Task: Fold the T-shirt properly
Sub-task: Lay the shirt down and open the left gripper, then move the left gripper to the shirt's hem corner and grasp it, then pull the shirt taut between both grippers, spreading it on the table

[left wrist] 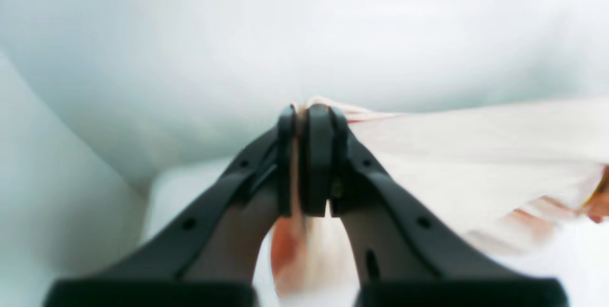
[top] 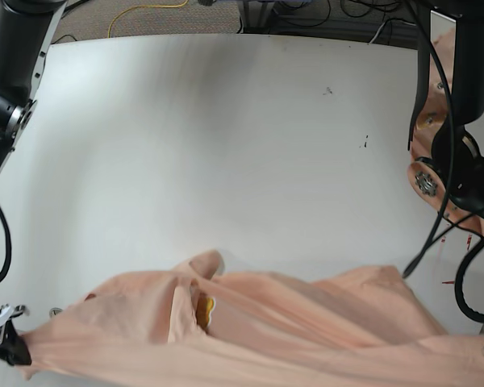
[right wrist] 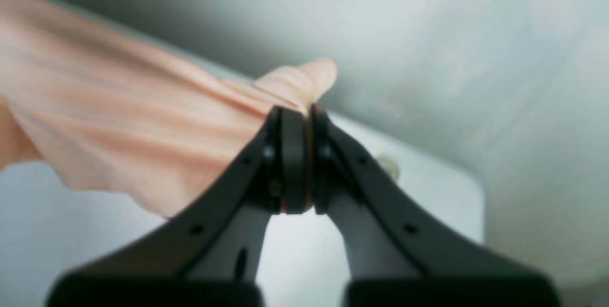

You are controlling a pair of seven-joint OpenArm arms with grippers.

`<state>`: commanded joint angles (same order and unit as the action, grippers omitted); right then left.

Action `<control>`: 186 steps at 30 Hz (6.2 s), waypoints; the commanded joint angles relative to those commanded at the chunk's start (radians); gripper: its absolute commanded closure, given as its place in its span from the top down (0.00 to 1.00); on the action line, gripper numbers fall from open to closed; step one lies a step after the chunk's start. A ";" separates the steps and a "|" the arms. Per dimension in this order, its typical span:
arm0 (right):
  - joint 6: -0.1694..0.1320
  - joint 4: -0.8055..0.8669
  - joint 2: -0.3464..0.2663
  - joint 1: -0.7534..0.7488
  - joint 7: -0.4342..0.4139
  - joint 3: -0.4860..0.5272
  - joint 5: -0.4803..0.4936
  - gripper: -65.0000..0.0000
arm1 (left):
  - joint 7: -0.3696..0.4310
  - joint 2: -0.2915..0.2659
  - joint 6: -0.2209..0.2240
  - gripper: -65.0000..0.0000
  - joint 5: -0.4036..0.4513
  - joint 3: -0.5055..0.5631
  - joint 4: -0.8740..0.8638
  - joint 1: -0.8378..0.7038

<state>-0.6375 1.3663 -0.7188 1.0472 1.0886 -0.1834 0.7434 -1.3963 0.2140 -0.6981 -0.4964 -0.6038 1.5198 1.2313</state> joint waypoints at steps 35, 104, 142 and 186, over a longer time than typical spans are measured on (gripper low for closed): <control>-0.008 0.292 0.114 -1.011 0.112 -0.439 0.190 0.00 | 0.000 0.014 0.000 0.04 -0.158 -0.005 0.321 -0.884; -0.028 0.388 0.253 -1.229 0.072 -0.440 0.181 0.00 | 0.947 -0.269 0.108 0.55 0.129 0.127 -1.020 -0.601; -0.029 0.394 0.255 -1.229 0.072 -0.440 0.190 0.00 | 0.842 -0.269 0.150 0.00 0.123 0.091 -0.845 -0.686; 0.018 0.361 0.359 -1.234 0.040 -0.471 0.087 0.00 | 0.205 -0.146 0.082 0.00 -0.138 -0.242 0.330 -1.399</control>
<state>-0.6191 1.7269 -0.3598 -0.1864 1.1285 -0.6544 0.8309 -1.1914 0.0683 -0.6160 -0.6345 -0.8462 1.8497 -0.1680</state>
